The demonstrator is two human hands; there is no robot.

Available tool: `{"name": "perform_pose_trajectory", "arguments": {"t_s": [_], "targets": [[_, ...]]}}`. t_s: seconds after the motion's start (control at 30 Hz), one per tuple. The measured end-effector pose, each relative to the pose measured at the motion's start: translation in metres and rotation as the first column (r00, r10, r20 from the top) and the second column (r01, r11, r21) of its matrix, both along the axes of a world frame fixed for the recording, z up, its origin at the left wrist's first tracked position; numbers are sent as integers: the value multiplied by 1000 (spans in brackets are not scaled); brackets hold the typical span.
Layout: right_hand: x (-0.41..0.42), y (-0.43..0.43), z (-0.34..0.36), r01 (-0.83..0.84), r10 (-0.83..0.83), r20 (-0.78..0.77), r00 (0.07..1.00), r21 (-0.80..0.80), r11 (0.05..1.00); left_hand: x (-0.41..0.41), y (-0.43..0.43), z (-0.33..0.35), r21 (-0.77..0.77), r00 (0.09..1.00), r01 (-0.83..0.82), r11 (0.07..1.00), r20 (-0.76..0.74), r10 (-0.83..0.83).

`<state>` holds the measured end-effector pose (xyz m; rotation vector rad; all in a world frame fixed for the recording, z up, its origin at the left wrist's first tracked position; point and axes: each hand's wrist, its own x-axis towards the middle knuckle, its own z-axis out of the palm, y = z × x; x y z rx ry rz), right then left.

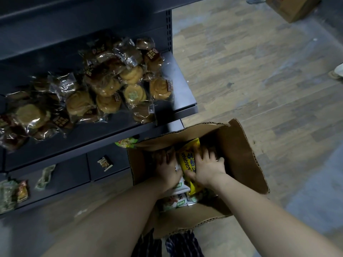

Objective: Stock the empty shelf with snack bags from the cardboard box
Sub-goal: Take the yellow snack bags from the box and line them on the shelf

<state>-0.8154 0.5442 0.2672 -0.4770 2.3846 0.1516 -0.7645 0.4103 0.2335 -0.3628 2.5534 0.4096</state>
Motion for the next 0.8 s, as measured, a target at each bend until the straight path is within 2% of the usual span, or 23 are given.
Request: {"name": "perform_pose_trajectory", "arguments": {"t_s": [0.03,0.1,0.2,0.3,0.43,0.53,0.67,0.73,0.8], "targets": [[0,-5,1,-18,17,-60,998,-16,1000,-5,4,1,-23,989,-64,998,-137,60],[2,-15,3,8,-16,-124,992,-65,998,-13,9,6,-32,940,-250,968,-248,235],[10,-24,-3,78,-81,-88,993,-43,996,-17,14,18,31,858,-514,857,5,514],[13,-25,-7,149,-150,-51,987,-31,988,-10,20,10,157,784,-617,771,39,619],[7,-20,-4,308,-300,74,951,-173,936,-1,24,6,209,764,-633,745,10,646],[1,-9,0,484,-429,234,873,-305,820,-7,23,18,292,671,-724,625,88,736],[5,2,12,669,-521,420,743,-452,590,-13,24,44,424,534,-795,434,149,832],[8,4,23,727,-550,479,684,-505,465,-9,23,65,478,537,-774,415,148,830],[10,7,40,761,-550,536,641,-537,363,-2,19,88,578,592,-685,443,87,801]]}}
